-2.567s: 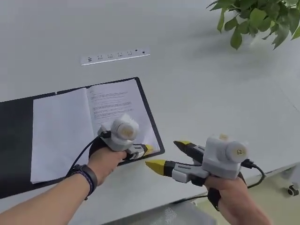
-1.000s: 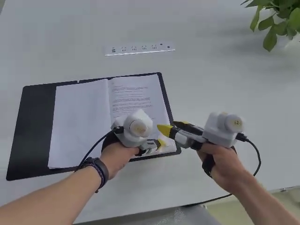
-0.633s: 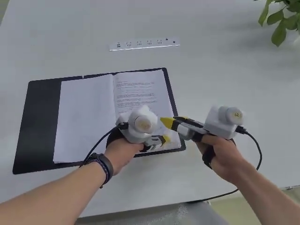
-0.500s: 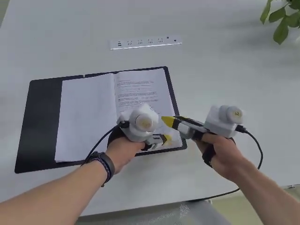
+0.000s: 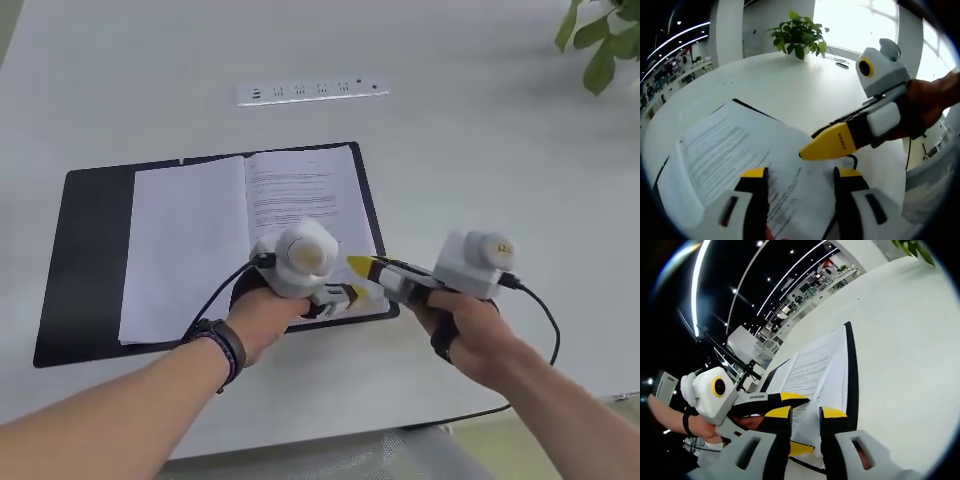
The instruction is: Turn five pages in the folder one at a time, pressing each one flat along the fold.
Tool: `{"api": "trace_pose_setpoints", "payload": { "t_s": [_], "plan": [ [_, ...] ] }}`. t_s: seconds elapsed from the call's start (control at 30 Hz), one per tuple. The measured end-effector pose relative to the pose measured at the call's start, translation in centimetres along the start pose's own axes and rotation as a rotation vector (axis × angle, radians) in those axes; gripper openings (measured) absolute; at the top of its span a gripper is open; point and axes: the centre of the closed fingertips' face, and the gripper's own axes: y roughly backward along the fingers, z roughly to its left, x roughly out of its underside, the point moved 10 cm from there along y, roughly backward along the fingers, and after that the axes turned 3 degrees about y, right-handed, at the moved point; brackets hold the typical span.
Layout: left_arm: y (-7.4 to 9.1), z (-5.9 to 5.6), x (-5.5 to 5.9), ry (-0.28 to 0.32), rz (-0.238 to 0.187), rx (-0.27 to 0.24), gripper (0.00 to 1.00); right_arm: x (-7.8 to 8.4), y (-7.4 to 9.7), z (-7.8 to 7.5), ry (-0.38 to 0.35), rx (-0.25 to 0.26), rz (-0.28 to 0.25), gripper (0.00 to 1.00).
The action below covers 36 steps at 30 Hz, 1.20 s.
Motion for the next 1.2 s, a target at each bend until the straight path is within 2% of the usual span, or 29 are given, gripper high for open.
{"api": "trace_pose_setpoints", "payload": {
  "t_s": [0.13,0.3,0.47,0.53,0.73,0.9,1.03,1.2],
  "plan": [
    [0.3,-0.2,0.1,0.021,0.007,0.010,0.61,-0.1,0.3,-0.1,-0.012,-0.001,-0.009,0.13],
    [1.3,-0.1,0.2,0.008,0.017,0.015,0.64,0.0,0.6,0.1,-0.012,-0.021,-0.013,0.08],
    [2.5,0.1,-0.3,0.020,-0.012,0.003,0.66,0.0,0.8,0.1,-0.022,-0.023,-0.021,0.05],
    [2.9,0.1,-0.4,0.016,-0.019,0.000,0.67,0.0,0.9,0.2,-0.027,-0.025,-0.021,0.00],
    [4.4,0.3,-0.3,0.030,-0.045,-0.019,0.67,-0.1,0.8,0.8,-0.020,-0.035,-0.012,0.00],
    [5.5,0.4,0.2,0.034,-0.050,-0.033,0.68,-0.3,0.7,1.5,-0.015,-0.035,-0.013,0.00],
    [6.3,0.7,0.6,0.071,-0.061,-0.049,0.69,-0.4,0.6,1.8,-0.013,-0.031,-0.013,0.00],
    [7.5,0.9,0.9,0.088,-0.081,-0.069,0.69,-0.4,0.6,2.3,-0.012,-0.029,-0.015,0.00]
  ]
}}
